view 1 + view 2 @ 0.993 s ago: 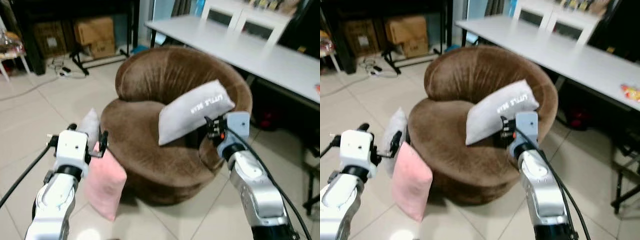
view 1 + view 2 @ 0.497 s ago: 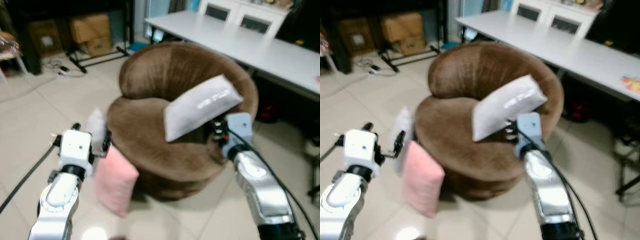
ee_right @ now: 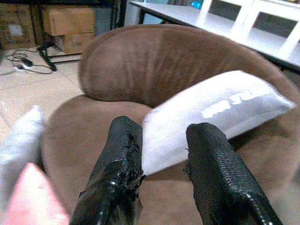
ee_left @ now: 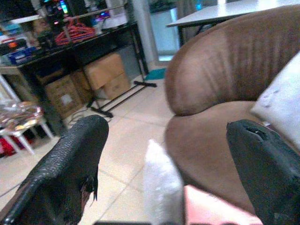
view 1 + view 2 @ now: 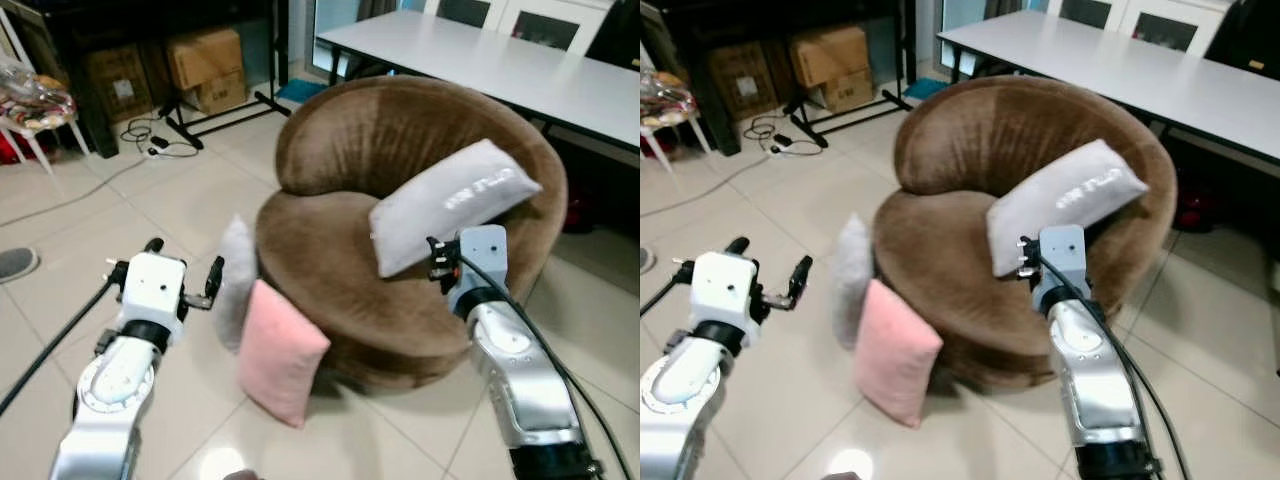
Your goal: Move the pillow to the sofa from floor
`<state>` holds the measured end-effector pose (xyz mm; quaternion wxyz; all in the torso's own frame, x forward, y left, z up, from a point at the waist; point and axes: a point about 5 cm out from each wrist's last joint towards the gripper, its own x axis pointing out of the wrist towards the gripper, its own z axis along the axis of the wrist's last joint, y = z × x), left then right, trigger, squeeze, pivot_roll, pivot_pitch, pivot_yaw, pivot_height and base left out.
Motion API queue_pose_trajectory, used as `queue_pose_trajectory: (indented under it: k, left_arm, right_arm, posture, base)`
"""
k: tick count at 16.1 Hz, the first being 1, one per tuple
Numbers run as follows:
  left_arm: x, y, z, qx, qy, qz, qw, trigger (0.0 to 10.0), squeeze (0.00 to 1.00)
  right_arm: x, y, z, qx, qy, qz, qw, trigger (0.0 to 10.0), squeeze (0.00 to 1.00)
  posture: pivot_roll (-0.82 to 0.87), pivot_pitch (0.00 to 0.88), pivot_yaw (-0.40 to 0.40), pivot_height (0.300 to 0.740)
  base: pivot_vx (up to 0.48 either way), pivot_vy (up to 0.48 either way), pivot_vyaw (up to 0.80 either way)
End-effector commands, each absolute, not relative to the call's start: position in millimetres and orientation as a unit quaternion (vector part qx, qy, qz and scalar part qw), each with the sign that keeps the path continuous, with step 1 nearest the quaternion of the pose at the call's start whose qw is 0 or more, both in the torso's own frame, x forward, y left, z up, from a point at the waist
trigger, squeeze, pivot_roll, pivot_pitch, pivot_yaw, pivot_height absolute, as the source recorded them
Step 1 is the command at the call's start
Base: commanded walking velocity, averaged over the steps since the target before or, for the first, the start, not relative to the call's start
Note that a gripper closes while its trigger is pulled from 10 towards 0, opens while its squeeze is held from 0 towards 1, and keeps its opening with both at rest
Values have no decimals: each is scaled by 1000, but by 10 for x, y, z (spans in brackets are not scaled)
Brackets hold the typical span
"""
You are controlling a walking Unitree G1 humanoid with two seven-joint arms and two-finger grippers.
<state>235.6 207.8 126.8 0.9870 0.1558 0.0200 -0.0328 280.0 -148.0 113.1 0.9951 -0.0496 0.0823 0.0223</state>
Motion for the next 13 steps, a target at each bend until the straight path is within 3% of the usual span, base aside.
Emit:
queue_pose_trajectory:
  k: [1, 3, 8, 13]
  left_arm:
    - [2391, 2082, 1286, 154, 17, -39, 987, 10000, 0]
    - [2400, 2084, 1286, 154, 16, -40, 987, 10000, 0]
    - [2426, 2069, 1312, 138, 6, -39, 990, 10000, 0]
    - [2418, 2081, 1316, 126, 5, -32, 992, 10000, 0]
  right_arm:
    - [2804, -1492, 1192, -53, 68, 17, 996, 10000, 0]
    - [2794, -1477, 1191, -45, 66, 18, 997, 10000, 0]
    - [2796, -1395, 1189, -28, 67, 53, 996, 10000, 0]
    - [2804, -1350, 1178, -20, 72, 59, 995, 10000, 0]
  posture:
    - [11, 0, -17, 740]
    - [9, 0, -15, 740]
    - [16, 0, -26, 740]
    - [18, 0, -29, 740]
  base:
    - [0, 368, 0]
    - [0, 371, 0]
    - [0, 0, 0]
    - [102, 0, 649]
